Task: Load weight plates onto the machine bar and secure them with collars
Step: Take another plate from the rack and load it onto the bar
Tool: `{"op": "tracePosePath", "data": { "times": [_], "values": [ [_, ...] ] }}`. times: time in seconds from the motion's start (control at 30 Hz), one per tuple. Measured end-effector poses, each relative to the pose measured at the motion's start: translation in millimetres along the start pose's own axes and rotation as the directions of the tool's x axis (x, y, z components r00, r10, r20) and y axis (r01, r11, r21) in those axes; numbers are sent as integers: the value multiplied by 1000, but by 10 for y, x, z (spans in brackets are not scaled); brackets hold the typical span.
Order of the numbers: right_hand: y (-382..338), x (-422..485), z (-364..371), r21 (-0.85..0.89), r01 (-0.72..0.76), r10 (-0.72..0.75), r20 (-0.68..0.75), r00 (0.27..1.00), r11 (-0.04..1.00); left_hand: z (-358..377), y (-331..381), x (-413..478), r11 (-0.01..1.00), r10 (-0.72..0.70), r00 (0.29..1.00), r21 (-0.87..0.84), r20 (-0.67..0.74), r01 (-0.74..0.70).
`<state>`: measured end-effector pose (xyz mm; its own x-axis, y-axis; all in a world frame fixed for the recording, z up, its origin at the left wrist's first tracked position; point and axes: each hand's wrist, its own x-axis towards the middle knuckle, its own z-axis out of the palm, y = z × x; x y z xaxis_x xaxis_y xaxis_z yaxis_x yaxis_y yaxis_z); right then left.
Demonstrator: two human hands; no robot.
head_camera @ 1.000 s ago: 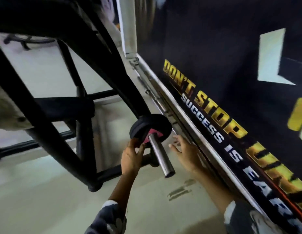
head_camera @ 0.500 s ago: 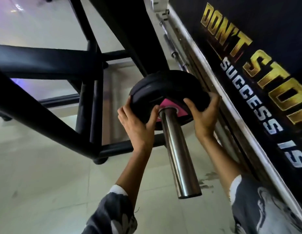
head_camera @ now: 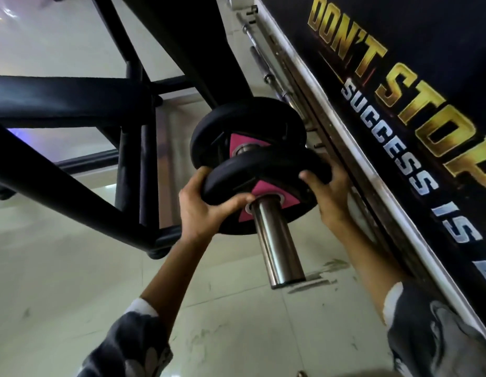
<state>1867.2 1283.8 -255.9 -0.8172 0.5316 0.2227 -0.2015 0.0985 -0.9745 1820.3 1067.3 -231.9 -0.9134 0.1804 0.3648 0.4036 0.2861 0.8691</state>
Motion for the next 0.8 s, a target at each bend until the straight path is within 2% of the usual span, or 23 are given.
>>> {"op": "tracePosePath", "data": {
  "times": [0.2, 0.33, 0.43, 0.6, 0.8],
  "values": [
    [-155, -288, -28, -7, 53, -54, -119, 991, 999, 66, 82, -236, 996, -22, 986, -93, -167, 7],
    [-360, -916, -243, -53, 66, -74, -171, 983, 996, 17, 240, -809, 997, -28, 986, -82, -164, 14],
    [-542, -1196, -377, -52, 48, -56, -154, 987, 998, -32, 466, -1074, 995, -73, 987, -74, -143, 63],
    [-770, -1764, -564, -194, 44, -80, -179, 981, 980, -240, 740, -1549, 994, -64, 993, -94, -103, 55],
    [-1782, -2501, -440, -189, 41, -63, -111, 992, 981, -1064, 1542, -2131, 992, -90, 986, -101, -139, 77]
  ]
}}
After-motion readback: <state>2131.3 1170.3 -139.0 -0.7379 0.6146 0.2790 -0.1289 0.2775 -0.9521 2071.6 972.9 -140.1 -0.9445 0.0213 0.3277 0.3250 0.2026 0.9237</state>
